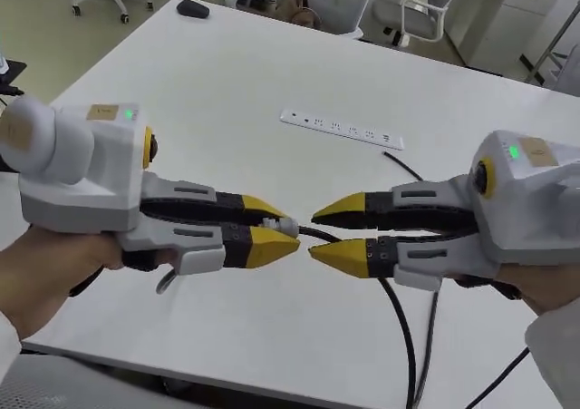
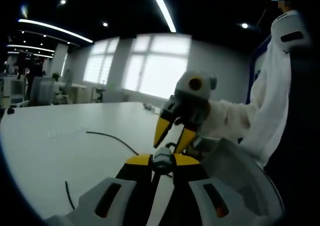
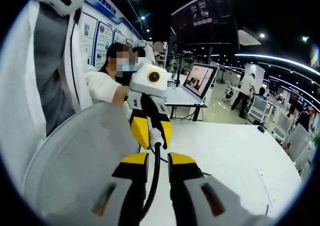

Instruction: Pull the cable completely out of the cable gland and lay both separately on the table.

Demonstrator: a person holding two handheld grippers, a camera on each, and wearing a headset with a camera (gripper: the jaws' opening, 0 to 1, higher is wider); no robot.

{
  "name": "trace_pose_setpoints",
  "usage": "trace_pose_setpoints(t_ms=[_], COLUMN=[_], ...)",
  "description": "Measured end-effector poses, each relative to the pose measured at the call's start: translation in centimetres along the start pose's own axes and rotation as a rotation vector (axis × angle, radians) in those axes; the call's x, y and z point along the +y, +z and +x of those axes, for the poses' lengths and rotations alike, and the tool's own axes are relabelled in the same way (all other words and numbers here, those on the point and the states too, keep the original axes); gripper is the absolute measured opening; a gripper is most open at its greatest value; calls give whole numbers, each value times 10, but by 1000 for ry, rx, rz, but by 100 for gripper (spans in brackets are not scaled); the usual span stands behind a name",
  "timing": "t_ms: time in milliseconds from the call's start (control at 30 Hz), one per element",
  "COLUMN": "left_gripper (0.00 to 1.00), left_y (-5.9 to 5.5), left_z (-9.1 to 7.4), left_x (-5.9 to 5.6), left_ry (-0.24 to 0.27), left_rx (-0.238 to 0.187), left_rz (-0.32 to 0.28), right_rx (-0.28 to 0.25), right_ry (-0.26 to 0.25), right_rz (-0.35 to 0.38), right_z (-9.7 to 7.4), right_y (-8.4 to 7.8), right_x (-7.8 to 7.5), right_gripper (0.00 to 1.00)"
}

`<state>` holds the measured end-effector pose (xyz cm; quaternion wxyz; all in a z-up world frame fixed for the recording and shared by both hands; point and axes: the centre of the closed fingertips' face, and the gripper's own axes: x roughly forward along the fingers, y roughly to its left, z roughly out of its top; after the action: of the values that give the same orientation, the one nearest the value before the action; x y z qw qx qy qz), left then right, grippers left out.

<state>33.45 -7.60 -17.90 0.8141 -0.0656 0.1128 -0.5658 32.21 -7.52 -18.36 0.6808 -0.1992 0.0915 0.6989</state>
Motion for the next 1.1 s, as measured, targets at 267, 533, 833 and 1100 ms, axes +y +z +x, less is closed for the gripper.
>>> trace_pose_setpoints(t_ms=[267, 533, 833, 1100], left_gripper=[17, 17, 17, 17], left_y=[3, 1, -5, -1], left_z=[-1, -2, 0, -5], left_x=[3, 3, 3, 8], left_ry=[10, 10, 4, 21], left_rx=[-9, -2, 18, -6], left_rz=[4, 1, -10, -40], right_rx=[8, 18, 28, 17], right_ry=[0, -17, -62, -132], right_rz=[-13, -18, 23, 58], right_z=[0, 0, -9, -22], right_y=[-2, -6, -21, -31], right_x=[-2, -2, 1, -7], right_gripper=[4, 4, 4, 3])
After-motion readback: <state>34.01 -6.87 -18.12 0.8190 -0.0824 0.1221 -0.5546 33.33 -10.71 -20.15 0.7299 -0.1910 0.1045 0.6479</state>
